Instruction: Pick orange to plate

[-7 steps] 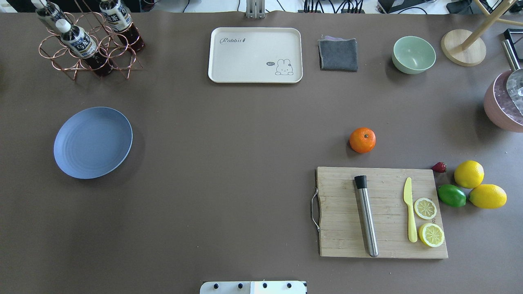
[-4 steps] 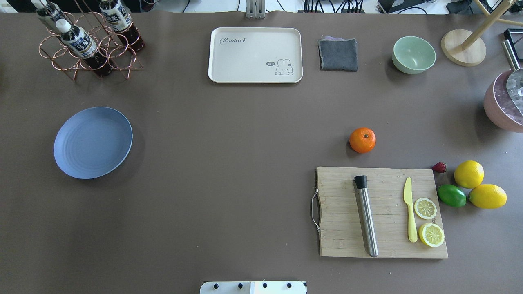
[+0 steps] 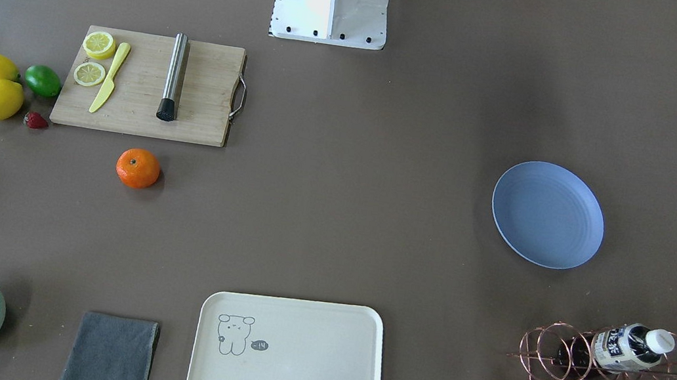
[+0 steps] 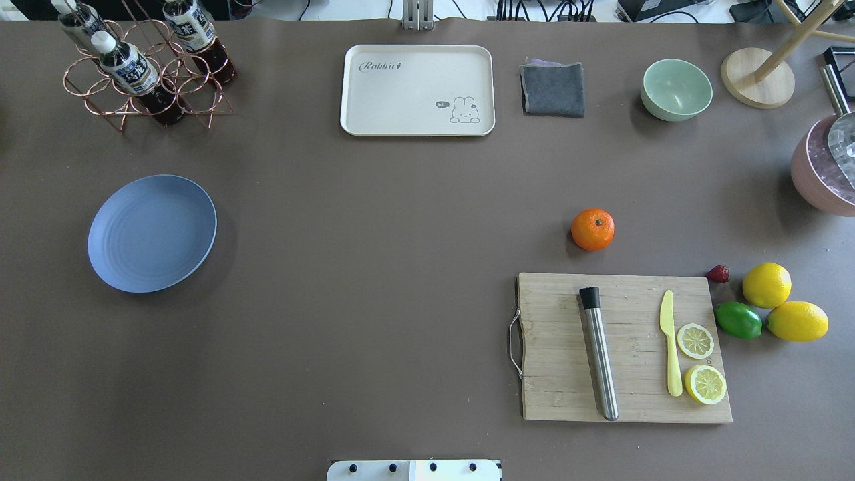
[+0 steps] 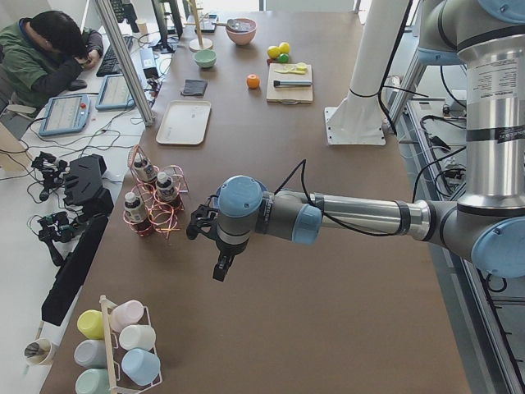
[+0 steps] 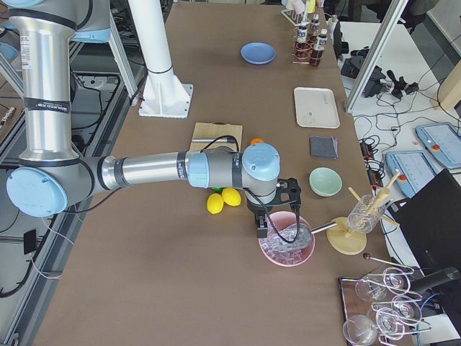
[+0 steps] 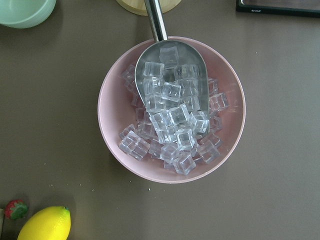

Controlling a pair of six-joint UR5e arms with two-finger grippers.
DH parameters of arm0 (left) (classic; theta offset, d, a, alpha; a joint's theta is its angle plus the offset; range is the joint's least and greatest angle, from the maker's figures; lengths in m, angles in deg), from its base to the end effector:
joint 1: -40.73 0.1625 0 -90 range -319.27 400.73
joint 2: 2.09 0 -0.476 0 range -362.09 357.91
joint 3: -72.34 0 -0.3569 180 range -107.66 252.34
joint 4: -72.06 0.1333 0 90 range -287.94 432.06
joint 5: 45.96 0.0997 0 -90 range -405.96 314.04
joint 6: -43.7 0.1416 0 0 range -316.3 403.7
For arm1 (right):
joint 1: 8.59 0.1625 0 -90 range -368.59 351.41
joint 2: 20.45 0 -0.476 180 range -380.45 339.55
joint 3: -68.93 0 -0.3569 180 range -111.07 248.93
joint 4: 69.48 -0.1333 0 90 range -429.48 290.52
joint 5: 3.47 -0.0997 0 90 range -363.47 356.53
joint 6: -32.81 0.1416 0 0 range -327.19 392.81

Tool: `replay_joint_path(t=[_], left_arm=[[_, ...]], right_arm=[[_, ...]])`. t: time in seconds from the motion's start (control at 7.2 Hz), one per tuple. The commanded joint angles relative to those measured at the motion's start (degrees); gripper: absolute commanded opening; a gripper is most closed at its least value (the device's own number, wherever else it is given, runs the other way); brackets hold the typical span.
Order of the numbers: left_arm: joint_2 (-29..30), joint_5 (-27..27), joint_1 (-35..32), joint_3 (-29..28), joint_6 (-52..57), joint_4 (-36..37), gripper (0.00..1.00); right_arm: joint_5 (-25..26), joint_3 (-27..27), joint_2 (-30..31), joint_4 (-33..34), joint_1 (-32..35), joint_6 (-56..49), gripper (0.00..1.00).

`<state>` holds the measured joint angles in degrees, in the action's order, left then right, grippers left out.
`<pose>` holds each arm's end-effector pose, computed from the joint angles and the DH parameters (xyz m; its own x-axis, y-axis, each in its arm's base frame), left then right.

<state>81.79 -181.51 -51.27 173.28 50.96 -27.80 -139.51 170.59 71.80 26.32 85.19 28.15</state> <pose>-0.0471 -0.4251 0.6765 0.7048 0.2773 -0.6530 -0.0558 0.9393 0.3387 0.0603 -0.4361 0.6716 0.6987 -0.0804 0.7109 -0.0091 0.9926 0.1211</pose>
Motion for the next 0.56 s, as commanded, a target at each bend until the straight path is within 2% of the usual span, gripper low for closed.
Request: replay_joint_path(t=[0.0,0.28,0.42], left_arm=[[0.23,-2.42,0.15,0.66,-0.49,-3.04,0.98],[0.65,-3.67,0.15,-3.18,-0.06,-13.47,0.98],[1.45,-3.23,1.63,-4.33,-1.1,-16.31,0.98]], right_arm=[[-0.19,0.12,-0.31,0.0,0.0,0.17,1.0],[-0.28,0.9,-0.31,-0.18,0.0,3.42,1.0],[-0.28,0.82,-1.01,-0.18,-0.09,3.51,1.0]])
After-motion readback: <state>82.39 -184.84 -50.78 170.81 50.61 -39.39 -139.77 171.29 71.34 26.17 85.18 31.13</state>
